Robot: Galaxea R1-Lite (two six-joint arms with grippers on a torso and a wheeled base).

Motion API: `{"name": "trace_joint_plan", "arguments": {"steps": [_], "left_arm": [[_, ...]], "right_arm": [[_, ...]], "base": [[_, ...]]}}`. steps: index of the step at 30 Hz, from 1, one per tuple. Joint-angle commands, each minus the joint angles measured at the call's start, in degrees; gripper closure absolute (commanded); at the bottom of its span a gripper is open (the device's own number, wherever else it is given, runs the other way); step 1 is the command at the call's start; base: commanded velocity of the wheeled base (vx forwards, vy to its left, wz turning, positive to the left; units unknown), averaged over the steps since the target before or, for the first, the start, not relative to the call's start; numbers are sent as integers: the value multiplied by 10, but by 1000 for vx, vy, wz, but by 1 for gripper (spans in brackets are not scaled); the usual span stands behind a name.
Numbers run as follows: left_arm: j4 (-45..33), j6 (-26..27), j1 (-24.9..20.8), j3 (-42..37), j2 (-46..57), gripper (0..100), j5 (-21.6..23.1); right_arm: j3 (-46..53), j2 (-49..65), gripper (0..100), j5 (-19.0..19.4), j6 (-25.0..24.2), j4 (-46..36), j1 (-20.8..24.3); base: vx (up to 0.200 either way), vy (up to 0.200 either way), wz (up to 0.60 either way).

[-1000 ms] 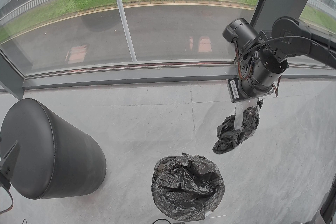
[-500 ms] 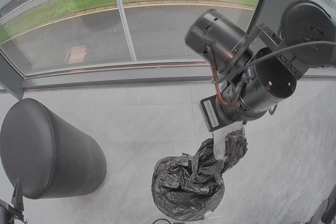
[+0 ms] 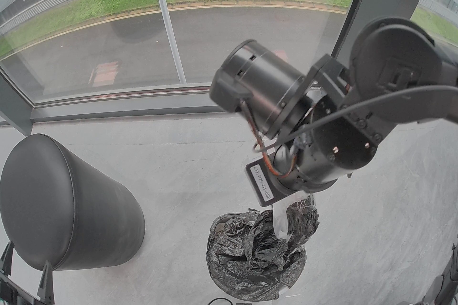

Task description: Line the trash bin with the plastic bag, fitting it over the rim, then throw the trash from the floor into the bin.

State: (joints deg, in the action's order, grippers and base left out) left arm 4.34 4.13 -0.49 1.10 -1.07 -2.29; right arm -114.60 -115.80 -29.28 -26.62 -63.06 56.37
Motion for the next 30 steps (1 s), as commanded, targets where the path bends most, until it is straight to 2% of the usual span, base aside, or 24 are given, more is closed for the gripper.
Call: {"name": "trace_joint_plan", "arguments": {"steps": [1,6,7,8,12,17,19,21,30], "left_arm": [[-4,-9,0,-11,11,0,33],[-6,-26,0,-11,11,0,6],[-6,-42,0,-11,11,0,-27],[-2,-40,0,-11,10,0,-37],[-1,-43,1,-11,11,0,-46],[-8,-46,0,-11,10,0,-35],[-18,-63,1,-11,10,0,0],[-48,-54,1,-11,10,0,27],[-48,-57,1,-9,10,0,25]], "right_arm": [[0,-61,100,0,2,0,2],[0,-89,100,0,3,4,5],[0,-100,100,1,3,7,5],[0,-104,100,1,3,7,5],[0,-114,100,1,3,11,5],[0,-143,100,1,3,24,12],[0,-166,100,1,9,43,12],[0,-187,100,0,18,55,10],[0,-255,100,-11,25,64,-13]], "base": [[0,0,0],[0,0,0],[0,0,0],[0,0,0],[0,0,0],[0,0,0],[0,0,0],[0,0,0],[0,0,0]]}}
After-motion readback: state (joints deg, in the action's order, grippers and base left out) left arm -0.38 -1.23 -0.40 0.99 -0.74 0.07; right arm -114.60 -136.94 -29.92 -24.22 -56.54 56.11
